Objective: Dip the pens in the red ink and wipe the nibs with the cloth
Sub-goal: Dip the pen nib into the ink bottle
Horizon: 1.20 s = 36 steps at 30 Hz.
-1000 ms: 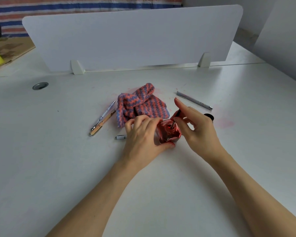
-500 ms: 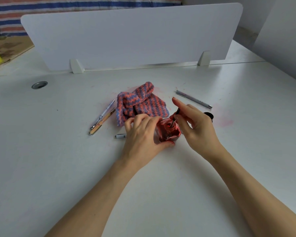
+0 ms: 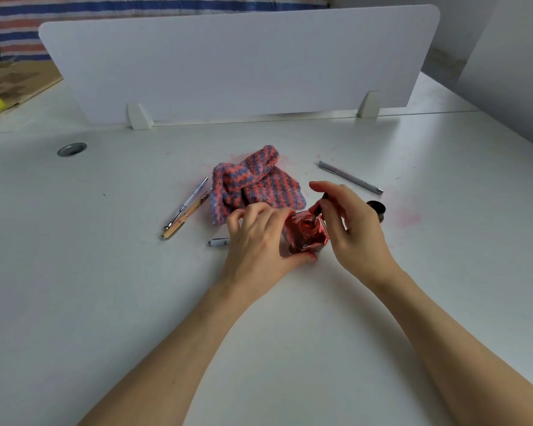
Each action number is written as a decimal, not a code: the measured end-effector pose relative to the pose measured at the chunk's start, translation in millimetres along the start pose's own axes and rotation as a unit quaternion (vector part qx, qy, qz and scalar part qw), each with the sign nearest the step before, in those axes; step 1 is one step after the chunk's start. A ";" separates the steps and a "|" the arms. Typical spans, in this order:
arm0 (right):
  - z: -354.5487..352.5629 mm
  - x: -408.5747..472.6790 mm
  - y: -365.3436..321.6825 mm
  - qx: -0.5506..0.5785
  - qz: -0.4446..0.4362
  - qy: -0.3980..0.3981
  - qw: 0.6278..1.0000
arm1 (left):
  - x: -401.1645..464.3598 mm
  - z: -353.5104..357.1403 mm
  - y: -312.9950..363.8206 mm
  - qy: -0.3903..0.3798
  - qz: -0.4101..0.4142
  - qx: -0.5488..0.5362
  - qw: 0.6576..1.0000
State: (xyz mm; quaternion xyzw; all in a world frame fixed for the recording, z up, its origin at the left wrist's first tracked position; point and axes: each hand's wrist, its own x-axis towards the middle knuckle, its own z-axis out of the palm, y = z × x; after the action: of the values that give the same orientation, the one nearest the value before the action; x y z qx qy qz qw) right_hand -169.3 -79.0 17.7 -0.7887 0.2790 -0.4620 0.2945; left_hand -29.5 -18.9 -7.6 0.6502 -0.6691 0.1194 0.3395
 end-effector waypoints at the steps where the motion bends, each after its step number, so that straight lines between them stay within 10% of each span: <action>1: 0.2 0.0 0.0 0.000 0.000 0.001 1.000 | -0.1 -0.1 0.1 -0.001 0.000 -0.001 1.000; 36: 4.2 19.7 -10.0 0.036 -0.027 0.136 0.990 | -2.0 -1.6 -3.7 -0.023 -0.023 0.006 0.999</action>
State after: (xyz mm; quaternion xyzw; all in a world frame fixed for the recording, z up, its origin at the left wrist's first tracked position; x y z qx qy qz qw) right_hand -155.7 -85.5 34.3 -0.7145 0.2781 -0.5827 0.2694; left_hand -25.6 -16.8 -8.7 0.6704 -0.6606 0.1006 0.3226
